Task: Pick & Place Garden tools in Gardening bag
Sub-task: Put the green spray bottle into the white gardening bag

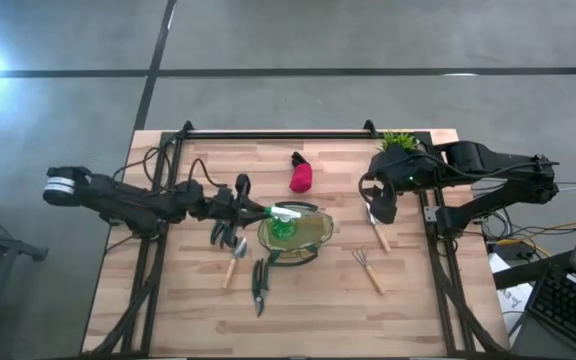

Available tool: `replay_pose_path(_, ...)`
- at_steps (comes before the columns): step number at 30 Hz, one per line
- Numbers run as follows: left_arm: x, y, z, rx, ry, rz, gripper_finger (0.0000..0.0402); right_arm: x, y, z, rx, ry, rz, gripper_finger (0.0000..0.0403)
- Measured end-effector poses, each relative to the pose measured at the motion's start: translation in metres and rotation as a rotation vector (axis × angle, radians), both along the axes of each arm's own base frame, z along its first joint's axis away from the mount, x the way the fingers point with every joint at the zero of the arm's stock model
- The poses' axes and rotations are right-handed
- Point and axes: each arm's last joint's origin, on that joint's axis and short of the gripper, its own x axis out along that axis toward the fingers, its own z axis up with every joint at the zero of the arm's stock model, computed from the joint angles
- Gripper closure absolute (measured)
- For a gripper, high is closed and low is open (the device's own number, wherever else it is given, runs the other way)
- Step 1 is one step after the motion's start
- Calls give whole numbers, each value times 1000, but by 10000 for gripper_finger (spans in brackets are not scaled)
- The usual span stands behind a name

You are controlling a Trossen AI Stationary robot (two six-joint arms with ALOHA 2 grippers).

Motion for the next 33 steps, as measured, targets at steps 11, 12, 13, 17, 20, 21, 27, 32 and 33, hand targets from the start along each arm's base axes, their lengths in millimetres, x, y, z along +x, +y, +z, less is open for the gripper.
replay_pose_path(11, -7, -4, -32, -7, 65, 6, 367, 0, 0, 0, 7, -1, -13, 238)
replay_pose_path(12, -10, -4, -34, -9, 58, 6, 367, 0, 0, 0, 7, -1, -13, 237)
replay_pose_path(13, -12, -4, -37, -10, 52, 8, 367, 0, 0, 0, 9, -2, -15, 236)
replay_pose_path(17, -22, -4, -44, -11, 9, 10, 367, 0, 0, 0, 10, -3, -15, 238)
replay_pose_path(20, -29, -4, -49, -10, -3, 13, 367, 0, 0, 0, 19, -6, -26, 243)
replay_pose_path(21, -30, -4, -50, -10, -3, 13, 367, 0, 0, 0, 24, -8, -31, 244)
replay_pose_path(27, -36, -4, -60, 16, 29, 18, 367, 0, 0, 0, 35, -13, -45, 247)
replay_pose_path(32, -39, -4, -64, 28, 42, 20, 367, 0, 0, 0, 46, -17, -58, 244)
replay_pose_path(33, -40, -4, -66, 29, 47, 20, 367, 0, 0, 0, 49, -18, -61, 243)
